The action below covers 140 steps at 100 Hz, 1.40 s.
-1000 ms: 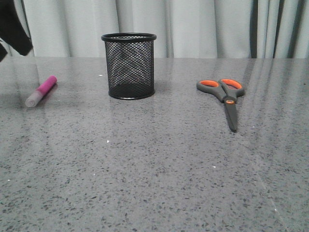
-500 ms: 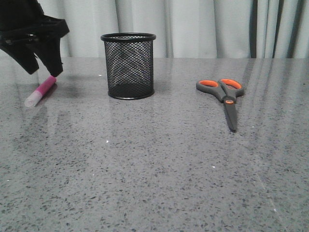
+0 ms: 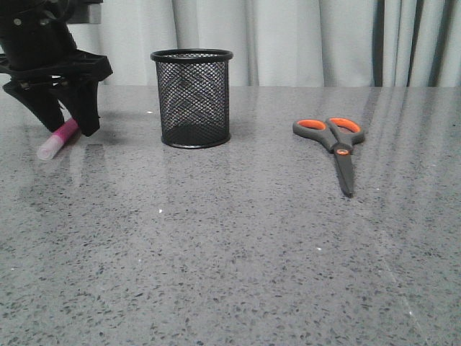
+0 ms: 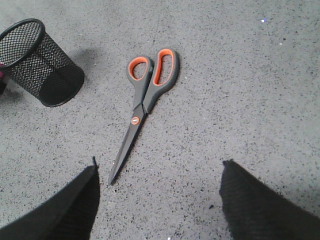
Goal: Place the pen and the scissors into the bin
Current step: 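Lower the left gripper onto the pink highlighter and close on it, then lift the pink highlighter with the left gripper over the mesh cup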
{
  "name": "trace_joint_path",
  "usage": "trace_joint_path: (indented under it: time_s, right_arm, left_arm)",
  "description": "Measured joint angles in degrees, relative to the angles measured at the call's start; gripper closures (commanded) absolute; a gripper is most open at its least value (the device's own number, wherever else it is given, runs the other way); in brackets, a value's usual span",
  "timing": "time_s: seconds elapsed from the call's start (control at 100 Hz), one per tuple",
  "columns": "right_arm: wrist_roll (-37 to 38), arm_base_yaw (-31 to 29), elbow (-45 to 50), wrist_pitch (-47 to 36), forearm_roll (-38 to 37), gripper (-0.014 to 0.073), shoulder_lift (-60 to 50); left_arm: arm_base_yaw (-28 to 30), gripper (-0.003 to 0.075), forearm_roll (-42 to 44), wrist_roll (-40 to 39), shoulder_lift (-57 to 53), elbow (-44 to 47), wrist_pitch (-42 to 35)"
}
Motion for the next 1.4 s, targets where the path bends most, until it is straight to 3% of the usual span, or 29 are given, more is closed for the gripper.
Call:
trace_joint_path:
  time_s: [0.44, 0.51, 0.66, 1.05, 1.4]
  right_arm:
    - [-0.1, 0.0, 0.0, 0.0, 0.0, 0.0131, 0.0]
    - [-0.1, 0.0, 0.0, 0.0, 0.0, 0.0131, 0.0]
    - [-0.1, 0.0, 0.0, 0.0, 0.0, 0.0131, 0.0]
    - [-0.1, 0.0, 0.0, -0.1, 0.0, 0.0131, 0.0]
    - [-0.1, 0.0, 0.0, -0.1, 0.0, 0.0131, 0.0]
  left_arm:
    - [0.0, 0.036, 0.2, 0.0, 1.3, -0.7, -0.2]
    - [0.0, 0.0452, 0.3, 0.0, 1.3, -0.8, -0.1]
    - [0.0, 0.0742, 0.8, 0.0, 1.3, -0.8, -0.1]
    - [0.0, 0.0742, -1.7, 4.0, -0.9, -0.9, 1.4]
    - [0.0, 0.0742, -15.0, 13.2, -15.3, -0.9, -8.7]
